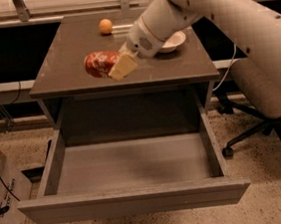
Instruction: Place coke can into top drawer
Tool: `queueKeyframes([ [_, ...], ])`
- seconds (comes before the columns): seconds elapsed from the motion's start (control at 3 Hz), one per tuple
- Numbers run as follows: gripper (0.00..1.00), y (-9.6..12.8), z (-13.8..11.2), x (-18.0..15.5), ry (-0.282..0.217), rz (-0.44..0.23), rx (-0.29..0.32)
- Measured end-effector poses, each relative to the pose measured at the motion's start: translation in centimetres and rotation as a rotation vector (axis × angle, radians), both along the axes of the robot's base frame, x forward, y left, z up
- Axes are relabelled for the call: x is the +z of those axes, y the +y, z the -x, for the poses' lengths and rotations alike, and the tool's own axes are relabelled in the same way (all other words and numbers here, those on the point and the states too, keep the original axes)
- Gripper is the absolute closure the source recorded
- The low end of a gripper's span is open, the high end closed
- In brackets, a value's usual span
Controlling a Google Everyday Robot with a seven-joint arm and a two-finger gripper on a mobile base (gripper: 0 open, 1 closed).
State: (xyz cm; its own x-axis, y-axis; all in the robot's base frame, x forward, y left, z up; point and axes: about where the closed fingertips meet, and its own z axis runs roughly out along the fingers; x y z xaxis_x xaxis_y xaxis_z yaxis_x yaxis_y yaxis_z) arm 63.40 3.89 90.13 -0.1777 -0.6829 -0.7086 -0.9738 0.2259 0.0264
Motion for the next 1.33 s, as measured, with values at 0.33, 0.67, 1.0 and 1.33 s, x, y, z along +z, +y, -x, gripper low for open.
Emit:
queueKeyframes([
  [0.33,1.00,-1.7,6.6,-2.5,0.102,0.037,0.010],
  [0.67,1.00,-2.3,11.6,-8.1,0.217,0.091,0.019],
  [1.0,1.00,-2.0,14.7,-14.7,0.303,0.113,0.021],
  [1.33,0.83,-1.9,14.8,-20.5,0.347,0.112,-0.013],
])
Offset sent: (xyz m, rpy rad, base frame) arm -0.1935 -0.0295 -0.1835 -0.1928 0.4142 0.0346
